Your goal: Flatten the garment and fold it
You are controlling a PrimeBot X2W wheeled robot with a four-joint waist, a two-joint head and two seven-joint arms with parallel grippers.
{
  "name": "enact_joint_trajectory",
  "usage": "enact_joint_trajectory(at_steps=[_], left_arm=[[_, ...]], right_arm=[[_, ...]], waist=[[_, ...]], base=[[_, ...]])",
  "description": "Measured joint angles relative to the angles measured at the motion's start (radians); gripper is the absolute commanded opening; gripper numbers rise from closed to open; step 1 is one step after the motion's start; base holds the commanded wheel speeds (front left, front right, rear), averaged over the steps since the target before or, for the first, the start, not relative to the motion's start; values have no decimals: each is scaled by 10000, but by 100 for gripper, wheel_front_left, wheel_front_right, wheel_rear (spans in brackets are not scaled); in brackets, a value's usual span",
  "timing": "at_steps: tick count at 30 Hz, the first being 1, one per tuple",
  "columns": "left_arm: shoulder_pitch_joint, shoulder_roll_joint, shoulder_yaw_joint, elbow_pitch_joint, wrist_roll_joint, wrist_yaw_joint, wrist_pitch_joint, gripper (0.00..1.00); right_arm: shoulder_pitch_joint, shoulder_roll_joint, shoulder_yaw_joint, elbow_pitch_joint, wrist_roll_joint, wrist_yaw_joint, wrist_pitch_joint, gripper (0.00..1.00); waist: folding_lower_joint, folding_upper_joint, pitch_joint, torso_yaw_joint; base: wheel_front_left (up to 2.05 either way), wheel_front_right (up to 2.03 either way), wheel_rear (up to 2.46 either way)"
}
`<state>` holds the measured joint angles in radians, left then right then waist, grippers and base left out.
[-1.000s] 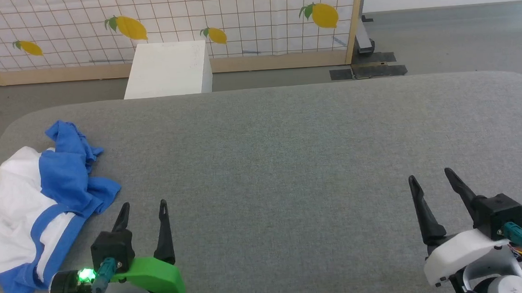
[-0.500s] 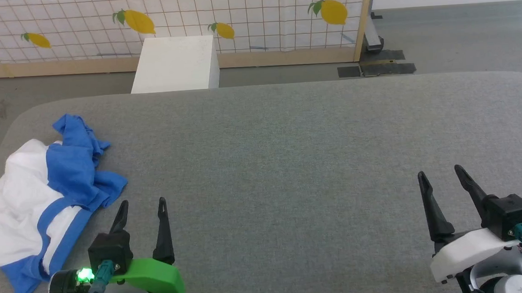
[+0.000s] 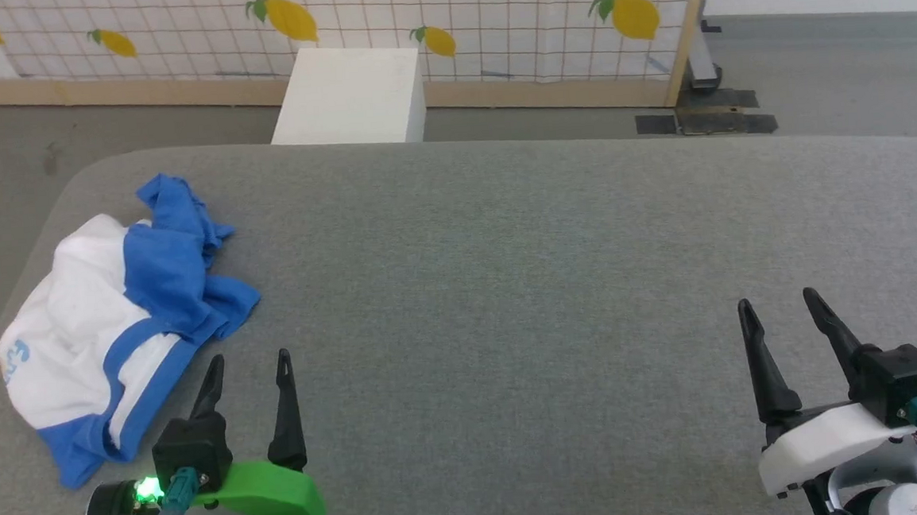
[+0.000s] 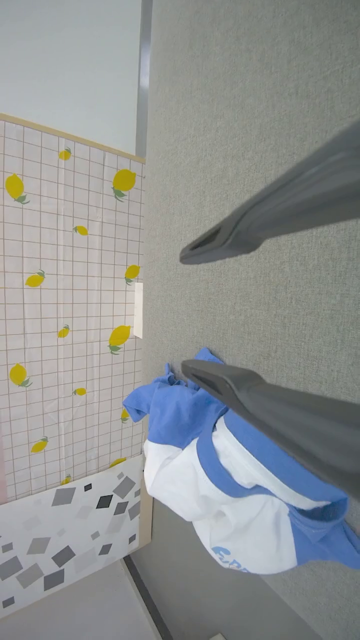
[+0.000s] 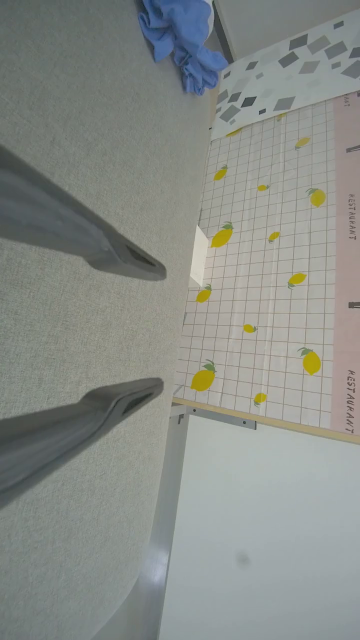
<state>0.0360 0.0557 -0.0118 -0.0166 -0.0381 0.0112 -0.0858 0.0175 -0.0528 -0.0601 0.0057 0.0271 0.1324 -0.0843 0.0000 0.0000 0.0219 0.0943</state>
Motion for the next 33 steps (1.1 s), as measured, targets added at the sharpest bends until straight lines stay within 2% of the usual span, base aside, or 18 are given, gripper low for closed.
enact_joint_trajectory(at_steps=[33], left_arm=[[408,0,-165,-31,-372,119,-667,100]], right_arm=[[-3,6,834,550,-228,0,-673,100]], waist=[[0,0,40,2455]], base=[[0,0,0]])
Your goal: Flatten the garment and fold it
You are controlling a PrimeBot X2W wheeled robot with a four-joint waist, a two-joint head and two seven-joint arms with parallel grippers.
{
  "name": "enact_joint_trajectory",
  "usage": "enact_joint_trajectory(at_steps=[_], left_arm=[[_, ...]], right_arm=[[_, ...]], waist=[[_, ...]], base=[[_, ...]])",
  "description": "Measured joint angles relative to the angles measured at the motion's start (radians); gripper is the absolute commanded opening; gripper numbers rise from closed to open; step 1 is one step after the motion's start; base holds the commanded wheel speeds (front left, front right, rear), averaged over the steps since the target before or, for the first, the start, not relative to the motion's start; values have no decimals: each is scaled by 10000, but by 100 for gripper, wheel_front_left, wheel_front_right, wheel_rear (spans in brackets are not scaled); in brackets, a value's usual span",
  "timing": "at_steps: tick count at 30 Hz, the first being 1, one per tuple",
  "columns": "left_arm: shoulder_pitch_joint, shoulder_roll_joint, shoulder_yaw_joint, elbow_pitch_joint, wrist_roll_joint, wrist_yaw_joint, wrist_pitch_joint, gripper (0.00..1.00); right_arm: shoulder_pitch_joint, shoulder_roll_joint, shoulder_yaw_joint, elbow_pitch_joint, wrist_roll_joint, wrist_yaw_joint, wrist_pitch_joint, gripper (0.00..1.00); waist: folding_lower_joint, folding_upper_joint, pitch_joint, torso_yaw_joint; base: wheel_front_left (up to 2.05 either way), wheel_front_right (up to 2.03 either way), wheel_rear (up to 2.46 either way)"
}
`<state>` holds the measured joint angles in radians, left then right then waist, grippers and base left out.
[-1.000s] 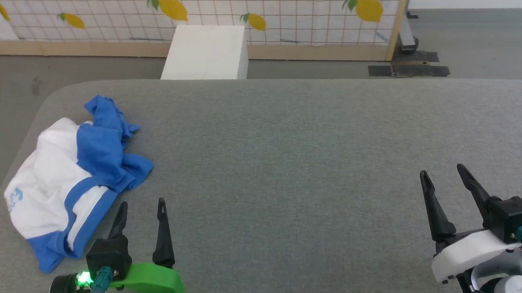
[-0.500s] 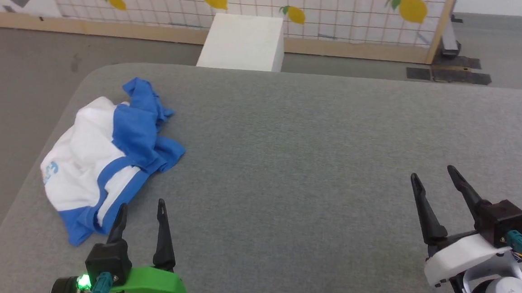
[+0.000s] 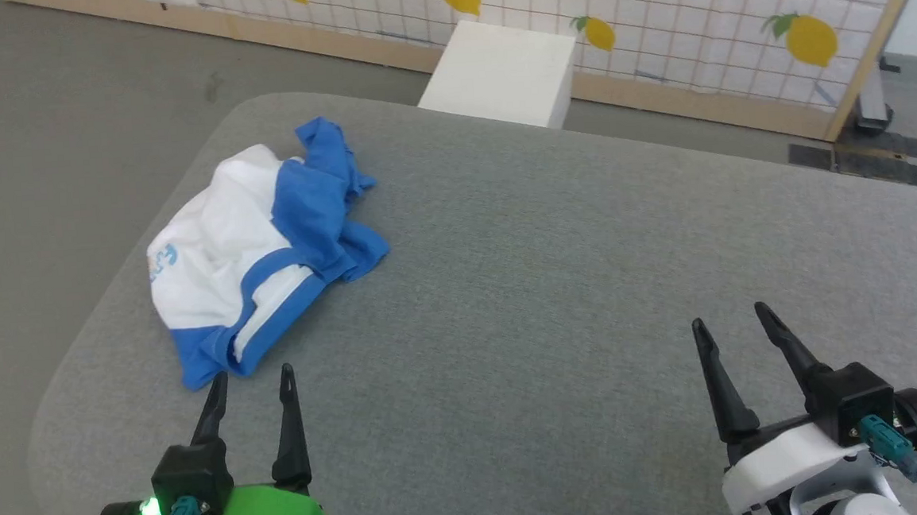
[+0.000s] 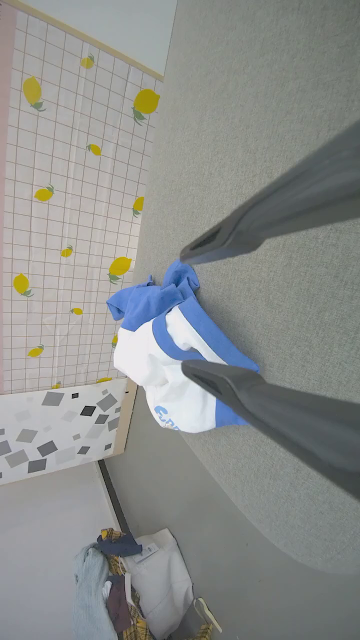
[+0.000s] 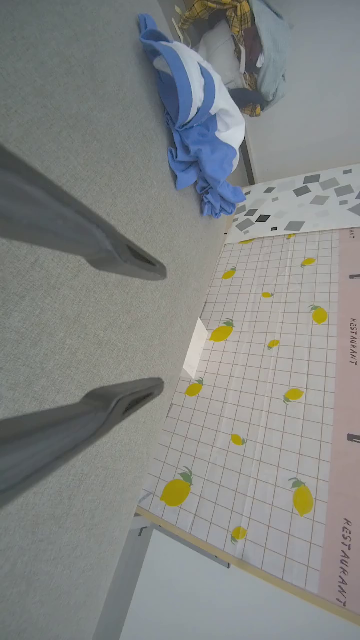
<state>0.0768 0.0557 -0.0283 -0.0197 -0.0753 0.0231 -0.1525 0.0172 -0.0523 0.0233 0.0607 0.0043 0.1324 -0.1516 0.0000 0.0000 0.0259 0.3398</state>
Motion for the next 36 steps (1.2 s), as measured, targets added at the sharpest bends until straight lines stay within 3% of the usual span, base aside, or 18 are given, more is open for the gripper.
enact_joint_trajectory(at_steps=[36], left_arm=[[453,-2,12,19,-311,13,-742,100]], right_arm=[[-7,10,600,535,35,0,-748,100]], waist=[[0,0,-45,2505]], base=[[0,0,0]])
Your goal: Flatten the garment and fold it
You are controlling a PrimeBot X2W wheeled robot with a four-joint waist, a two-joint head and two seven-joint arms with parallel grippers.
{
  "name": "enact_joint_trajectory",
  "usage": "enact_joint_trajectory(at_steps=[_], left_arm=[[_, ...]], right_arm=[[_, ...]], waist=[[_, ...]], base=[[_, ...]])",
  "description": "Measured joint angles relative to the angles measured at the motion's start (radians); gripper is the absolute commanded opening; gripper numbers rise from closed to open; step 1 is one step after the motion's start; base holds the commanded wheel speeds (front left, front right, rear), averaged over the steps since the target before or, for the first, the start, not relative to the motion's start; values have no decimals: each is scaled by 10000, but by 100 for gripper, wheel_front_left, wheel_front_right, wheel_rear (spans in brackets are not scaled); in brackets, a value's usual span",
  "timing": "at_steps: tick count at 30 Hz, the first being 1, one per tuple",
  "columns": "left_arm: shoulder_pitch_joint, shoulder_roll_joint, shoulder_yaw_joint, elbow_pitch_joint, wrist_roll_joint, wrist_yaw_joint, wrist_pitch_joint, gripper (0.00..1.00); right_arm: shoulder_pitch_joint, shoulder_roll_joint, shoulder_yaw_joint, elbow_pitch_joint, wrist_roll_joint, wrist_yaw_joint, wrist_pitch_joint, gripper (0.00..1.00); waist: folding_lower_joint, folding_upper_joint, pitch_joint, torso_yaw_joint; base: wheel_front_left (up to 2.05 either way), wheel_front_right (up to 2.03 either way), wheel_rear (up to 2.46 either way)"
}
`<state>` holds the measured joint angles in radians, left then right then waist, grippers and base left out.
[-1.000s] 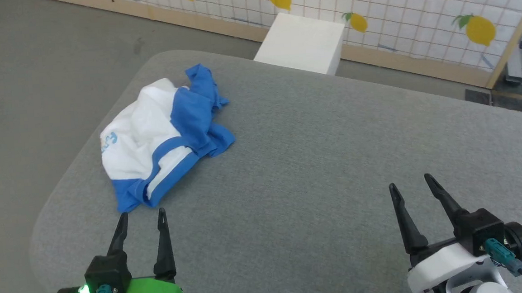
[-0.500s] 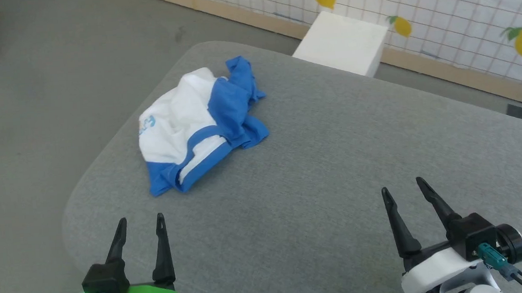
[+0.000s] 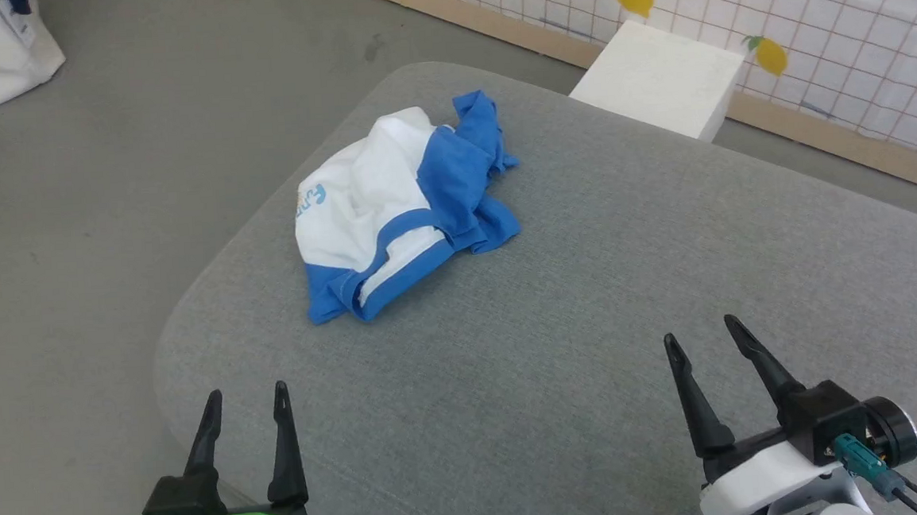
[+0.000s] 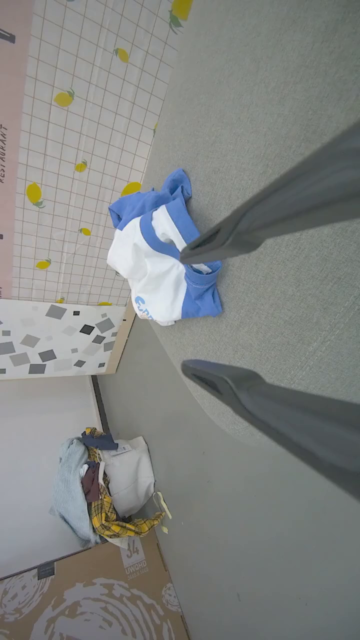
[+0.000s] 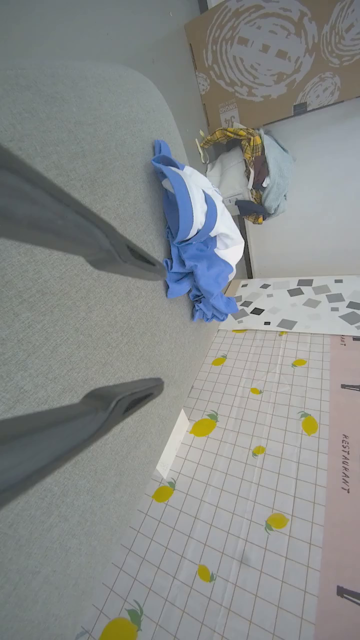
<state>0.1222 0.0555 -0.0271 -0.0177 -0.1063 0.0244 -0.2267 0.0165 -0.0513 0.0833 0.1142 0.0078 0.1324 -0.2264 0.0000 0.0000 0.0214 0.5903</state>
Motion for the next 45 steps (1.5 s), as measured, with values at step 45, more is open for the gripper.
enact_joint_trajectory(at_steps=[45], left_arm=[[-6687,2360,-267,113,-1921,-1440,2466,100]], right_arm=[[-1320,19,65,-1893,-1538,0,905,100]], waist=[[0,0,2141,516]], base=[[0,0,0]])
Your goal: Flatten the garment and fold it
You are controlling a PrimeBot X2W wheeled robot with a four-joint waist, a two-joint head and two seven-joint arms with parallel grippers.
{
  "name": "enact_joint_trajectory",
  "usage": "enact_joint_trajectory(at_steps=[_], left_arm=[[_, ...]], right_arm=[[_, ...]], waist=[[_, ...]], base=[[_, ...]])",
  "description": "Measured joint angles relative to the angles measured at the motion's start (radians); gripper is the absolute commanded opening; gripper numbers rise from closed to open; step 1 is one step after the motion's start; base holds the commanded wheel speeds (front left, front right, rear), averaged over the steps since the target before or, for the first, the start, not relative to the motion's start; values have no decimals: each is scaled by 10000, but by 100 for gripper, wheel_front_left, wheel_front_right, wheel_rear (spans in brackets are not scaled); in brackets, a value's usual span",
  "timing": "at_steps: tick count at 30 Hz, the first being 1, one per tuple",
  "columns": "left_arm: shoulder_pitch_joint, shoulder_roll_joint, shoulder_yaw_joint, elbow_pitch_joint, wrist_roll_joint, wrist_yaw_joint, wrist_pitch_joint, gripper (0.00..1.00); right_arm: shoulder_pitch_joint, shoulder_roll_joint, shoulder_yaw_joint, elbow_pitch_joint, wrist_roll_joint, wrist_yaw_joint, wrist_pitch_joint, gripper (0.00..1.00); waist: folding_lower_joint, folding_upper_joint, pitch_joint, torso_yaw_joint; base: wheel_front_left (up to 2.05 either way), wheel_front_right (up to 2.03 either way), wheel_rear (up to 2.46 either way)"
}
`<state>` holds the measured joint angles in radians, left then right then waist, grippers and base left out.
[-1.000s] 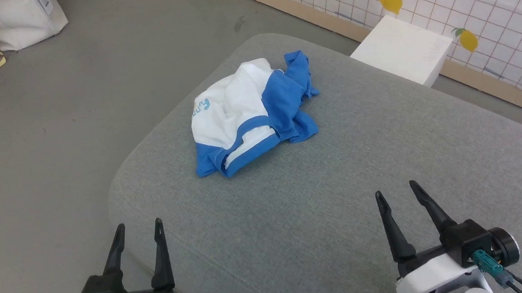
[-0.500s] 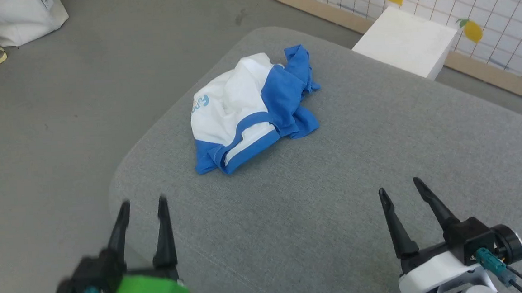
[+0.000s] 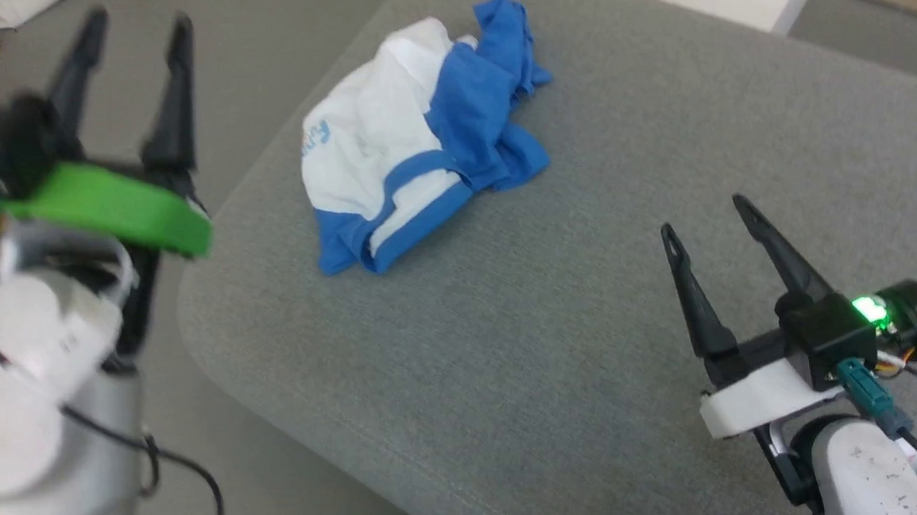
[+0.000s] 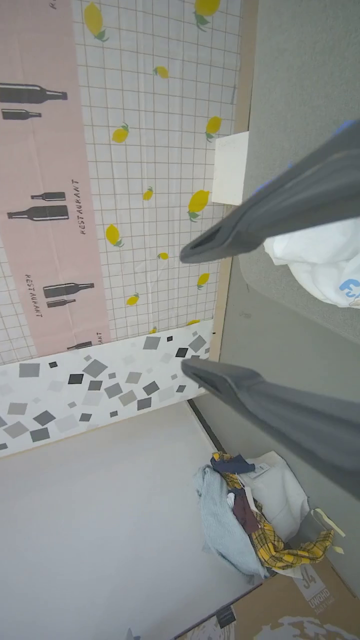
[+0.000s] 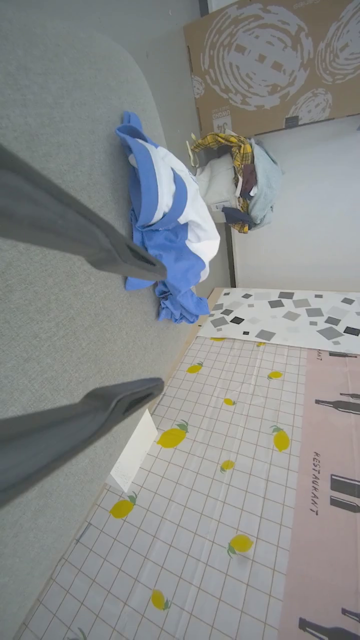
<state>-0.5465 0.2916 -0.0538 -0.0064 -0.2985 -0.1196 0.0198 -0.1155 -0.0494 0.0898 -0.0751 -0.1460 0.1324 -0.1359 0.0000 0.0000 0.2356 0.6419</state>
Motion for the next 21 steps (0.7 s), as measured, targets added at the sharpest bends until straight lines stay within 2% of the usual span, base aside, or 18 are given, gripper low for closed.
enact_joint_trajectory(at_steps=[5,8,11,21], left_arm=[[-1638,825,-514,1260,-527,-42,1145,100],[-2321,1392,-1244,1906,-836,-58,1588,100],[-2818,1749,-1544,2638,-1352,-75,1847,100],[-3194,2339,-2516,4535,-2497,-88,2270,100]], right_arm=[[-294,-59,270,-757,-150,0,550,100],[-474,-150,449,-1164,-169,0,792,100],[-729,-305,667,-1494,-217,0,965,100],[-1167,-523,763,-2293,-255,0,1308,100]], waist=[[1,0,852,-229],[1,0,1328,-411],[1,0,1784,-641],[1,0,3066,-1660]], base=[[0,0,0],[0,0,0],[0,0,0],[0,0,0]])
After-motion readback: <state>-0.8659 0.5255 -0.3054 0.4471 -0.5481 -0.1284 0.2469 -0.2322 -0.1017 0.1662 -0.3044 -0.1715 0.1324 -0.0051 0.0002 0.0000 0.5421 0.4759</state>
